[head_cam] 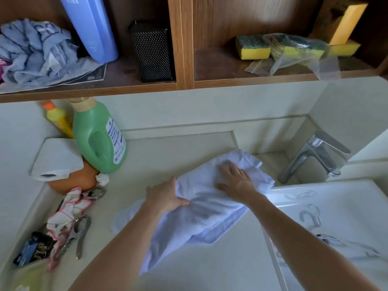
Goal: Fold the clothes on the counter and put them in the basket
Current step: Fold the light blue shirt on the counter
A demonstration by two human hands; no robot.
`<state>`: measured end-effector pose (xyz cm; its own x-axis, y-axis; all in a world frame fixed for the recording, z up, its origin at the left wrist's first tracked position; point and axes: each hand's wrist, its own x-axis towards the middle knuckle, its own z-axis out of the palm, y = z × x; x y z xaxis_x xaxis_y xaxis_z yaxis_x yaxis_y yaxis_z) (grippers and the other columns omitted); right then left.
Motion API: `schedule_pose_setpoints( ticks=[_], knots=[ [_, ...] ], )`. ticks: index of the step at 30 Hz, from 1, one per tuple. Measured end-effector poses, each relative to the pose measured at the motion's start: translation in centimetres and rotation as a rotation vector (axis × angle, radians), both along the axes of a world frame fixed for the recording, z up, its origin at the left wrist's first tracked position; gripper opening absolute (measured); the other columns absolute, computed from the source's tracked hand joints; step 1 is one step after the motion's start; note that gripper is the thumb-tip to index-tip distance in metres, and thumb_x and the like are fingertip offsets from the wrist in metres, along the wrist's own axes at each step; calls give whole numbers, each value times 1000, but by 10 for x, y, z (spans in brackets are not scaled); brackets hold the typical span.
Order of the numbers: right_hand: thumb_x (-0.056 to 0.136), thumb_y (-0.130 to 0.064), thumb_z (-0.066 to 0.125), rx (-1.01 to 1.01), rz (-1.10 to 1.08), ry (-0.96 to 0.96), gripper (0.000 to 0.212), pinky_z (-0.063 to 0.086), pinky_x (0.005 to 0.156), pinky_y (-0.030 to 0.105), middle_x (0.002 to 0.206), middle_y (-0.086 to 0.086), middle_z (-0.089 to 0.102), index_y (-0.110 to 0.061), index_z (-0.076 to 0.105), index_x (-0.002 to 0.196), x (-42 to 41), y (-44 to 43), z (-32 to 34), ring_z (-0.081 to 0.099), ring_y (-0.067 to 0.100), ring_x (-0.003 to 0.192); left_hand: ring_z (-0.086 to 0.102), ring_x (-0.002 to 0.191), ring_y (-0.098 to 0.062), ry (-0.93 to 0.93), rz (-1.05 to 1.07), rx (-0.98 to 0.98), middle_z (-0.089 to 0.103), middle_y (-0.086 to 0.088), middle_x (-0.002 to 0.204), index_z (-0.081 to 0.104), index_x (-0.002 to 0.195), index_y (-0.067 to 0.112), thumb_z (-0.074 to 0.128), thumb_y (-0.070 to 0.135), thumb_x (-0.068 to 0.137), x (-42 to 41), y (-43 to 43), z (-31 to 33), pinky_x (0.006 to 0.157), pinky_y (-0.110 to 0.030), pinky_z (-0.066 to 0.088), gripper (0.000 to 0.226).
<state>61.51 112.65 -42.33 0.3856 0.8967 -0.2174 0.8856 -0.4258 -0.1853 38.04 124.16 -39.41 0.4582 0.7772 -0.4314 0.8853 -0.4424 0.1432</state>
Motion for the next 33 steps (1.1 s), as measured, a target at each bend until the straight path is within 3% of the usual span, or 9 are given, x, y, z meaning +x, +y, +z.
schedule_pose_setpoints(
  ticks=[6, 9, 12, 15, 19, 21, 24, 27, 33],
  knots=[
    [91, -71, 40, -229, -175, 174, 86, 54, 75, 35, 119, 13, 65, -24, 4, 155, -43, -51, 32, 71, 30, 76, 50, 133, -28, -2, 126, -188, 44, -13, 151, 15, 154, 7, 70, 74, 71, -5, -26, -5, 103, -33, 42, 120],
    [90, -74, 39, -194, -181, 250, 97, 50, 88, 41, 132, 20, 58, -24, -11, 157, -58, -60, 18, 66, 39, 103, 68, 97, -19, -138, 147, -296, 70, -7, 108, 65, 117, 11, 70, 67, 77, 2, -27, 9, 72, -22, 47, 69],
    [90, -66, 48, -128, -187, 315, 97, 45, 95, 43, 138, 21, 55, -22, -6, 157, -65, -52, 16, 58, 41, 117, 66, 72, -22, -349, 192, -183, 65, -7, 71, 57, 67, 13, 59, 59, 90, 10, -31, 15, 58, -28, 42, 51],
    [87, -59, 57, -96, -203, 383, 97, 46, 93, 40, 131, 18, 59, -23, -1, 157, -66, -52, 21, 59, 40, 116, 68, 85, -22, -530, 303, -262, 69, -6, 93, 61, 96, 16, 65, 51, 88, 8, -35, 3, 72, -33, 53, 36],
    [80, -50, 73, 51, -309, 663, 93, 47, 96, 35, 130, 10, 59, -37, 16, 152, -61, -62, 23, 57, 32, 119, 49, 132, -21, -616, 283, -406, 43, 1, 144, 15, 156, 18, 67, 36, 93, -1, -40, 3, 95, -23, 41, 84],
    [77, -39, 80, 216, -356, 887, 86, 48, 100, 35, 132, 1, 56, -41, 29, 146, -61, -68, 22, 57, 24, 121, 35, 142, -13, -656, 165, -389, 38, 6, 148, 24, 155, 21, 66, 23, 95, -3, -42, 5, 105, -15, 28, 73],
    [84, -14, 76, 371, -322, 1076, 68, 51, 90, 19, 122, -10, 61, -33, 43, 140, -63, -80, 23, 61, 0, 110, 56, 119, 8, -716, 42, -346, 64, 30, 119, 65, 117, 44, 64, 6, 95, -4, -48, 10, 110, -20, 39, 44],
    [88, 3, 67, 493, -291, 1131, 59, 46, 76, 9, 108, -16, 63, -31, 52, 133, -56, -87, 38, 62, -2, 94, 57, 103, 20, -802, 28, -305, 62, 47, 100, 69, 117, 22, 68, 2, 90, 1, -58, 25, 101, -16, 44, 34],
    [81, -6, 77, 741, -374, 878, 62, 41, 83, 6, 120, 1, 60, -25, 55, 136, -19, -89, 76, 59, 11, 106, 51, 115, 20, -870, -11, -355, 60, 15, 131, 57, 136, 20, 84, -4, 69, 22, -73, 85, 103, -7, 35, 77]
  ],
)
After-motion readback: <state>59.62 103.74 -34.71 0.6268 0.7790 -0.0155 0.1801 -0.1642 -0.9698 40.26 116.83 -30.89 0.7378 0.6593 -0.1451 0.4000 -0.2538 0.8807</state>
